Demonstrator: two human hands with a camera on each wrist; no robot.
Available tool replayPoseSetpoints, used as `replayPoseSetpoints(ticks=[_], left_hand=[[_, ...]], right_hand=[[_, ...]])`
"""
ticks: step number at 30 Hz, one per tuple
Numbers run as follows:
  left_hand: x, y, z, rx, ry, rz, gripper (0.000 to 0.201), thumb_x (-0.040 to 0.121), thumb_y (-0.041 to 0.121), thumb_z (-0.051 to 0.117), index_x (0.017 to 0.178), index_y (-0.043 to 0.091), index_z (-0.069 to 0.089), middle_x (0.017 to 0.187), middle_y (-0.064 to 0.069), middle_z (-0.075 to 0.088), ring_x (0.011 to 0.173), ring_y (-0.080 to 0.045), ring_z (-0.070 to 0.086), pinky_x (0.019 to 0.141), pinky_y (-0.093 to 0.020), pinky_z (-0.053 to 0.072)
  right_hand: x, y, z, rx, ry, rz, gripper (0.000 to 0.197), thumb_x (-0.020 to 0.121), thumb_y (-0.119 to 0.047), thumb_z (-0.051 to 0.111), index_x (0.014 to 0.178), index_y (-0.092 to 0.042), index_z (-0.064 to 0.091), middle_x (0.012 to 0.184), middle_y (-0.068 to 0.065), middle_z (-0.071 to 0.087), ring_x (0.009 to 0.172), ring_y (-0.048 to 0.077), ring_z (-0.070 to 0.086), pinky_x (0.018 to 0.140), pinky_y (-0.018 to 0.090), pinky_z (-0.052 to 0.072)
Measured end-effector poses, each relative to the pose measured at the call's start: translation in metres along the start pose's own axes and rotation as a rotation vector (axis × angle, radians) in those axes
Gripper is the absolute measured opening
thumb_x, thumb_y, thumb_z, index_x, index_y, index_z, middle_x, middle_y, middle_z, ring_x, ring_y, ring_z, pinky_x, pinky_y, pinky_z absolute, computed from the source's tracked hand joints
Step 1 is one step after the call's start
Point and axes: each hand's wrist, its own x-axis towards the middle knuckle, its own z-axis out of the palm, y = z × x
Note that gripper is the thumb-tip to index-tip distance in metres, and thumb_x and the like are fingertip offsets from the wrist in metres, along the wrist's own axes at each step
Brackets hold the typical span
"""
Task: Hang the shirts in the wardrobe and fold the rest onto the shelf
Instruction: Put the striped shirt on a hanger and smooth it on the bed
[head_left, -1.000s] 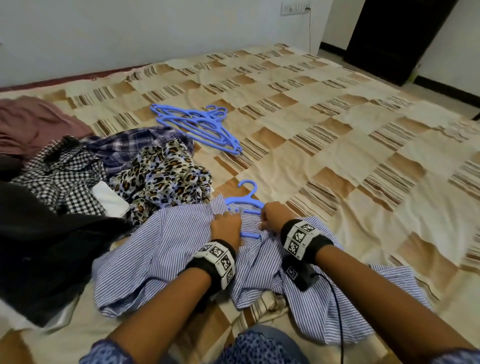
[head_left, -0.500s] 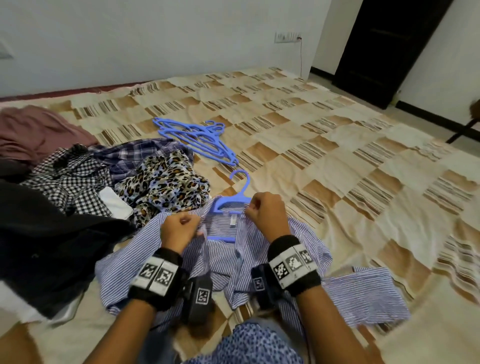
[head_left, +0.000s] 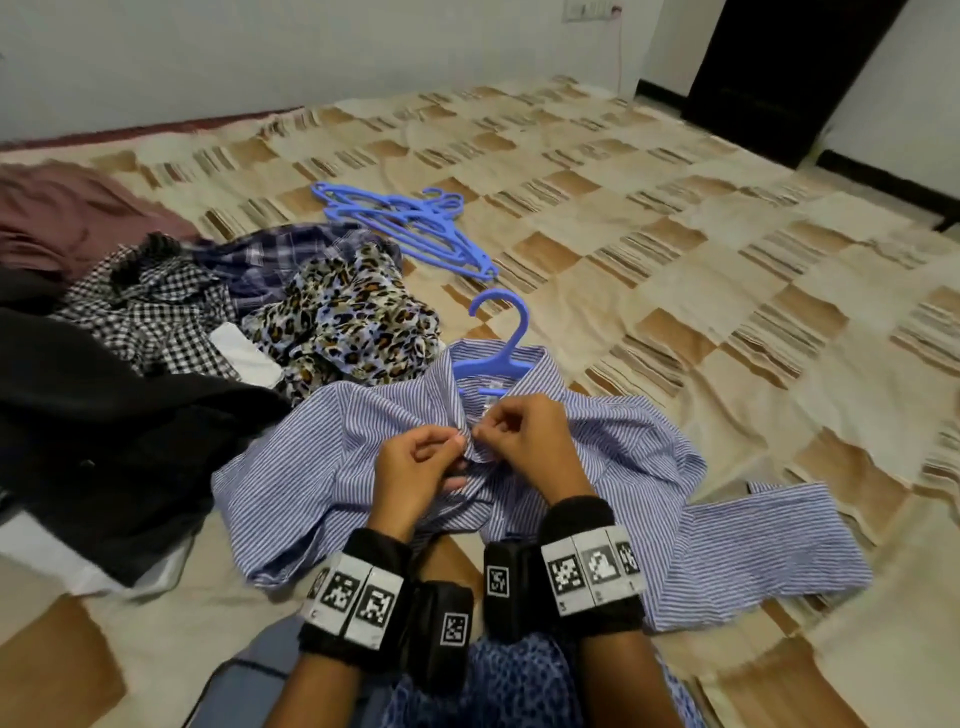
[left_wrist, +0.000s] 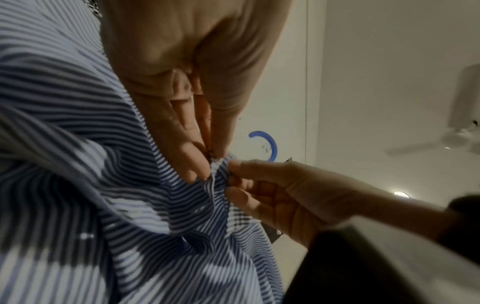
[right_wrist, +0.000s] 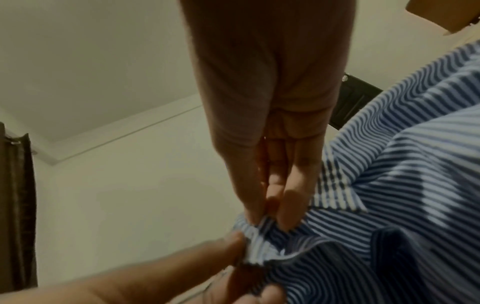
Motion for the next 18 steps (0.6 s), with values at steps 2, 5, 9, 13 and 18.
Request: replayPoseSetpoints(ticks=[2,5,9,13,18], left_hand=[[0.005,0.002,0.001,-0.059,0.000,-0.017,0.004,0.087,0.004,0.062,0.085,0.004,0.065,0.071,-0.010,0.065,0.066,-0.017,0.064,0.058,-0.022,0.057],[0.015,0.001,0.000,-0.120,0.006,-0.051,0.005,0.086,0.003,0.062,0.083,0.005,0.065,0.070,-0.010,0.066,0.066,-0.017,0.065,0.059,-0.023,0.057],[0.020,-0.001,0.000,-0.224,-0.009,-0.082,0.003,0.086,0.002,0.062,0.089,0.001,0.063,0.068,-0.007,0.067,0.062,-0.012,0.067,0.057,-0.020,0.056],[0.021,-0.001,-0.001,-0.240,-0.026,-0.076,0.012,0.086,0.002,0.062,0.096,-0.005,0.062,0.073,-0.012,0.067,0.063,-0.012,0.068,0.058,-0.019,0.056],[0.018,0.004,-0.003,-0.244,-0.048,-0.057,0.009,0.085,-0.001,0.062,0.093,-0.005,0.064,0.072,-0.012,0.069,0.060,-0.013,0.068,0.056,-0.018,0.055]], right_hand=[[0.002,0.000,0.004,0.029,0.000,0.001,0.009,0.077,-0.005,0.071,0.068,-0.004,0.070,0.061,0.004,0.064,0.057,0.013,0.058,0.062,0.025,0.050],[0.005,0.005,0.007,0.192,-0.008,0.083,0.015,0.081,-0.004,0.068,0.067,-0.004,0.067,0.059,0.008,0.063,0.056,0.020,0.063,0.064,0.037,0.055],[0.008,0.002,0.005,0.384,-0.021,0.232,0.014,0.085,-0.004,0.066,0.070,-0.003,0.067,0.061,0.010,0.064,0.058,0.023,0.064,0.061,0.032,0.055],[0.005,-0.008,0.004,0.511,-0.083,0.352,0.012,0.084,-0.003,0.067,0.072,-0.002,0.066,0.065,0.013,0.064,0.054,0.016,0.062,0.058,0.022,0.056],[0.001,-0.015,-0.005,0.600,-0.136,0.418,0.013,0.083,0.003,0.064,0.071,-0.001,0.067,0.058,0.007,0.064,0.047,0.009,0.061,0.051,0.015,0.052]])
